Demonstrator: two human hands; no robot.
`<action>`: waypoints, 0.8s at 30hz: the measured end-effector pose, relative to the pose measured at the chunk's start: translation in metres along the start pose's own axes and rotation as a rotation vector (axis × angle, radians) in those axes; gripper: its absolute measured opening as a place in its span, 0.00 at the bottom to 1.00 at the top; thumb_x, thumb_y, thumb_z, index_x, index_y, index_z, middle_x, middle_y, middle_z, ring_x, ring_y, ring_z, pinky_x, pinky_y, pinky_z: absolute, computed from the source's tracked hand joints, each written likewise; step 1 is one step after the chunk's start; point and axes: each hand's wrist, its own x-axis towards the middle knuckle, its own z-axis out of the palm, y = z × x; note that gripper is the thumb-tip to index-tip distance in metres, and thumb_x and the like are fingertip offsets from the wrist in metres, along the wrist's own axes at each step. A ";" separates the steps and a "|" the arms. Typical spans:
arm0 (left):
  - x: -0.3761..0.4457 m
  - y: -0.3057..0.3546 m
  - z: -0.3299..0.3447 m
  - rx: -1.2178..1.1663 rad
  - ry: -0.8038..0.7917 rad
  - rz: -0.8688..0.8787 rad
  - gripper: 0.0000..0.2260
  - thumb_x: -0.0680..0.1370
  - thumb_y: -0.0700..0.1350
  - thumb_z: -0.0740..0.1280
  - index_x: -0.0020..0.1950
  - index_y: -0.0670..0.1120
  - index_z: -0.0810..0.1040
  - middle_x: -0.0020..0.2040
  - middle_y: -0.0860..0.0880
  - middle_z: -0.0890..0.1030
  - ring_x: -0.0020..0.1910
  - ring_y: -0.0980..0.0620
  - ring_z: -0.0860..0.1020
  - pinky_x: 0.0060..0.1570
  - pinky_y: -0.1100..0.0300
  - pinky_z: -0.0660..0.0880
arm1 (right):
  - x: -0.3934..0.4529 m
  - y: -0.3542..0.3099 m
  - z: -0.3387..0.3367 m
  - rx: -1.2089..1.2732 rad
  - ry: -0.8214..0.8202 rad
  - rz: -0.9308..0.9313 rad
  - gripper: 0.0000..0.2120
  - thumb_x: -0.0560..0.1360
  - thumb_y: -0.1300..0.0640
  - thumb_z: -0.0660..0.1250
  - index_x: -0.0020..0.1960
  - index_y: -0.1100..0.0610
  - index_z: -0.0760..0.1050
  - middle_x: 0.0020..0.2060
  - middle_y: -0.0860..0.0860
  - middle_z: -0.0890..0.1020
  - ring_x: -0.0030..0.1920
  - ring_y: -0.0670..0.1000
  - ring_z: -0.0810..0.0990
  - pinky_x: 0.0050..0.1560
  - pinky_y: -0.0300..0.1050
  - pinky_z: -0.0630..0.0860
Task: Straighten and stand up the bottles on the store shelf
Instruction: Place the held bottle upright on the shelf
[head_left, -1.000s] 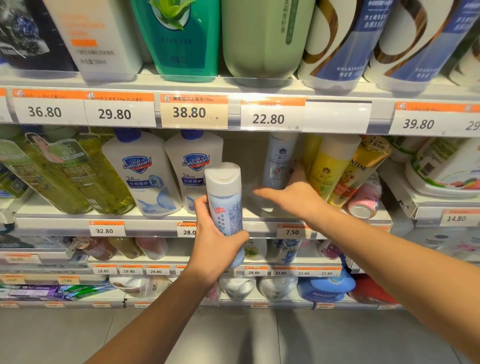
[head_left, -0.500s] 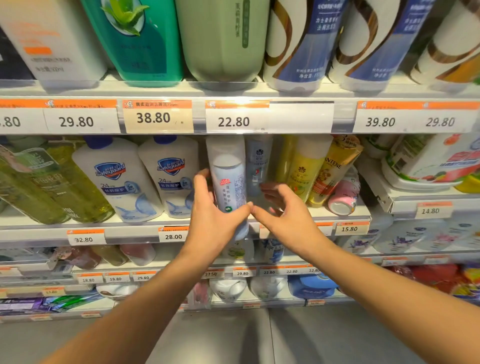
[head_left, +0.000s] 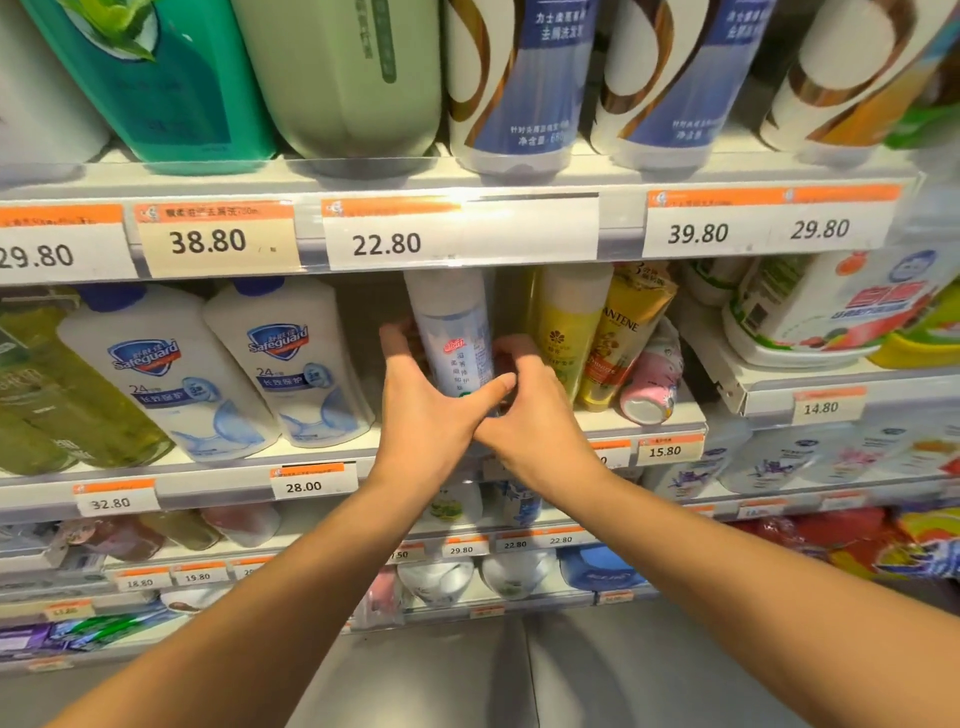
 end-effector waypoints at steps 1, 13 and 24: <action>-0.001 0.002 0.000 0.009 -0.010 -0.013 0.37 0.63 0.48 0.86 0.62 0.47 0.65 0.51 0.52 0.79 0.49 0.60 0.82 0.49 0.59 0.83 | 0.002 0.001 0.000 0.035 0.019 -0.004 0.29 0.66 0.52 0.81 0.62 0.50 0.72 0.51 0.51 0.80 0.50 0.52 0.82 0.48 0.51 0.84; 0.005 -0.003 -0.030 -0.013 -0.180 -0.046 0.21 0.75 0.32 0.70 0.66 0.46 0.74 0.55 0.55 0.83 0.47 0.71 0.82 0.42 0.77 0.75 | 0.016 0.002 -0.001 0.422 -0.129 -0.011 0.27 0.74 0.68 0.77 0.68 0.54 0.70 0.61 0.52 0.85 0.60 0.47 0.86 0.62 0.45 0.83; 0.008 -0.006 -0.036 0.025 -0.140 0.025 0.22 0.74 0.42 0.78 0.67 0.44 0.78 0.57 0.49 0.85 0.53 0.61 0.84 0.47 0.70 0.80 | 0.014 0.001 -0.006 0.198 -0.160 -0.076 0.24 0.79 0.55 0.74 0.73 0.53 0.71 0.63 0.48 0.84 0.63 0.44 0.84 0.65 0.49 0.81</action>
